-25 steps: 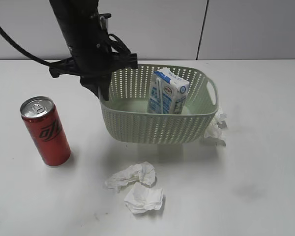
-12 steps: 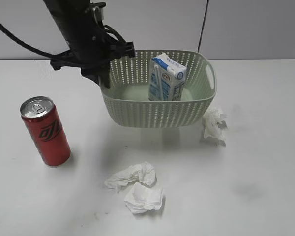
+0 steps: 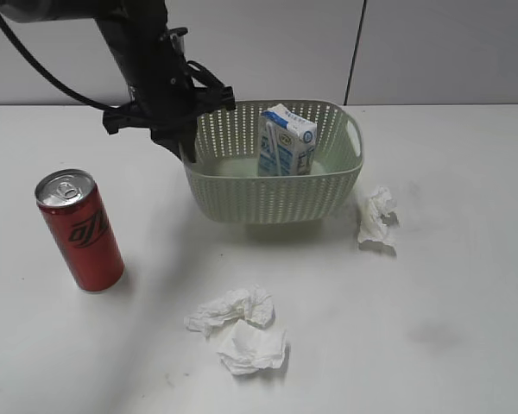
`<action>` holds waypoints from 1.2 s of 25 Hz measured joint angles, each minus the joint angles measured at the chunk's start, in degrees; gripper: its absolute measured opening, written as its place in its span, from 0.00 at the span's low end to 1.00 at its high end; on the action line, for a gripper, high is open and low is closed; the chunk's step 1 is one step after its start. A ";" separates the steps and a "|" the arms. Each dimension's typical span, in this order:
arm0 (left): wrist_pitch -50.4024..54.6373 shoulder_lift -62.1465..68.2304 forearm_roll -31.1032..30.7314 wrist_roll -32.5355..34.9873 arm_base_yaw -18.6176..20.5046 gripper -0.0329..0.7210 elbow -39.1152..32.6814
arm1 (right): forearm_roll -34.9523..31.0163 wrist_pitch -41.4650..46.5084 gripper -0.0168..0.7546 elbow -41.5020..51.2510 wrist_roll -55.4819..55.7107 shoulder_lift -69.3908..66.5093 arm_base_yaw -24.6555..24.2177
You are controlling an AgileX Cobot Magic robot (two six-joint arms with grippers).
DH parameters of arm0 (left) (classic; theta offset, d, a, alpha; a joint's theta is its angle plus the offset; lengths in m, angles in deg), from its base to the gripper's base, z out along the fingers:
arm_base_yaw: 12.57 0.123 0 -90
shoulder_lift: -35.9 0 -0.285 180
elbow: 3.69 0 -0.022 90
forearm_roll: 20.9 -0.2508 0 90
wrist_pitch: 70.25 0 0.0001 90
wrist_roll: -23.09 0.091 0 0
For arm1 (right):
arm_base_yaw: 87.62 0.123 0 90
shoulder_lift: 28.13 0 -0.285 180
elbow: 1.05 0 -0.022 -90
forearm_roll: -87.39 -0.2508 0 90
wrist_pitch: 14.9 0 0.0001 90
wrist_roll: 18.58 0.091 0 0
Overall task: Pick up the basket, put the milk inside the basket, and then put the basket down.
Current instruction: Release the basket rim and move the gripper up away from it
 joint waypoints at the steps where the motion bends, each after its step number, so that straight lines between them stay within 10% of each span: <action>1: -0.19 0.32 0.00 -0.04 0.00 0.06 0.19 | 0.00 0.61 0.77 0.29 0.00 1.67 0.00; 30: -1.77 3.50 -3.13 1.49 0.00 0.06 0.54 | 5.99 1.11 0.76 0.72 9.62 18.02 2.77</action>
